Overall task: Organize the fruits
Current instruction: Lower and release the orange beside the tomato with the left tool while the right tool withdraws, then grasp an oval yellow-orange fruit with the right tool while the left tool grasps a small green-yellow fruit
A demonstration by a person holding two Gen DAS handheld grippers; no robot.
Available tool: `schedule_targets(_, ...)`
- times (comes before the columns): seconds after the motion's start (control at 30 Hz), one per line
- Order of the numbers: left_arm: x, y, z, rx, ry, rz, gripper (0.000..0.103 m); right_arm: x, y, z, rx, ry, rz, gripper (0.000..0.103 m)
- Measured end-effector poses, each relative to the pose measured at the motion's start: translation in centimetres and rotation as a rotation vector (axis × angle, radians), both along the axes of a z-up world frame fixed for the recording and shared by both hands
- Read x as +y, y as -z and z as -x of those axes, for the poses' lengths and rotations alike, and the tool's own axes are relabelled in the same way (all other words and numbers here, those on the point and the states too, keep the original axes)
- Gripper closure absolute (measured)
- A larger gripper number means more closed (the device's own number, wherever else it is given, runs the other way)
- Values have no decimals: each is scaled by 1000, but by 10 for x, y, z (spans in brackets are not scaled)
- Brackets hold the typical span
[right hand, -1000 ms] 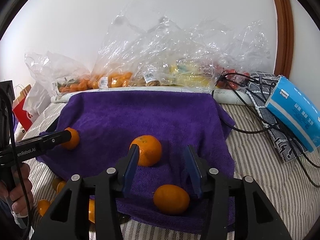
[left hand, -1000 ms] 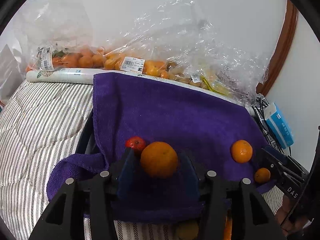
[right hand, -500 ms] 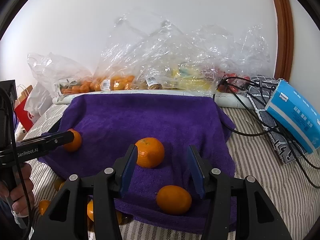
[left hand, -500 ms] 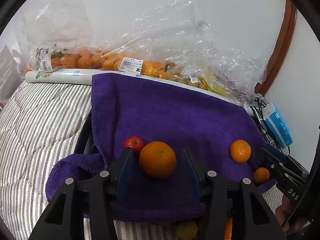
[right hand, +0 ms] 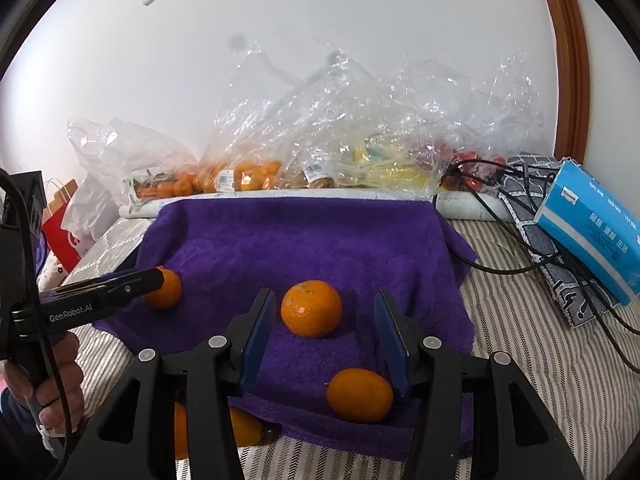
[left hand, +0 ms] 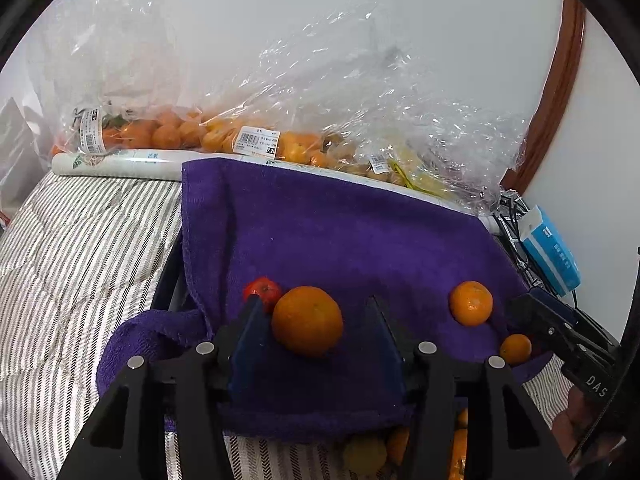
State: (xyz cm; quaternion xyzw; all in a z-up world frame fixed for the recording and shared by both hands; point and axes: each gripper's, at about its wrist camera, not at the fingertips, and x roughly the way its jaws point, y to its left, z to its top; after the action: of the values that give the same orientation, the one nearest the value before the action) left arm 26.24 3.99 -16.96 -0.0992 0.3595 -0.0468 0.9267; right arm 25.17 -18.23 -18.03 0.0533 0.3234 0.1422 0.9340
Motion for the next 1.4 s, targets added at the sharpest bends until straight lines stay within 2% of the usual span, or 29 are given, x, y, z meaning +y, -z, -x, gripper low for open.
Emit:
schedule_targets(0.4,5,-8,6,-25,-15,20,50,11,-26,23,-4,-12,4,50)
schedule_targets(0.6,4,-15,14,-42,-2,19,49,18,-8,44,73,-7,-15,51)
schedule_targets(0.77,8,-17,23,-49,-14,0,49,32,9,56,142,-26,3,60)
schedule_targets(0.93,13,-16,29,-32,-24,-19,49,47,18,56,176,-38,43,60)
schedule_targets(1.07,26,-14,46,-33,-47,-38,49,49,21,51,204,-48,33,59)
schedule_targets(1.3,50,-10,60,-12,-78,12,49,62,34,41,252,-67,77,58)
schedule_targets(1.33,51,-10,61,-10,-76,16,49,65,33,42,252,-76,101,59)
schedule_targets(1.37,52,-10,63,-10,-71,18,49,67,34,44,247,-80,122,69)
schedule_targets(1.4,51,-9,65,-9,-60,20,49,68,33,47,239,-81,137,69)
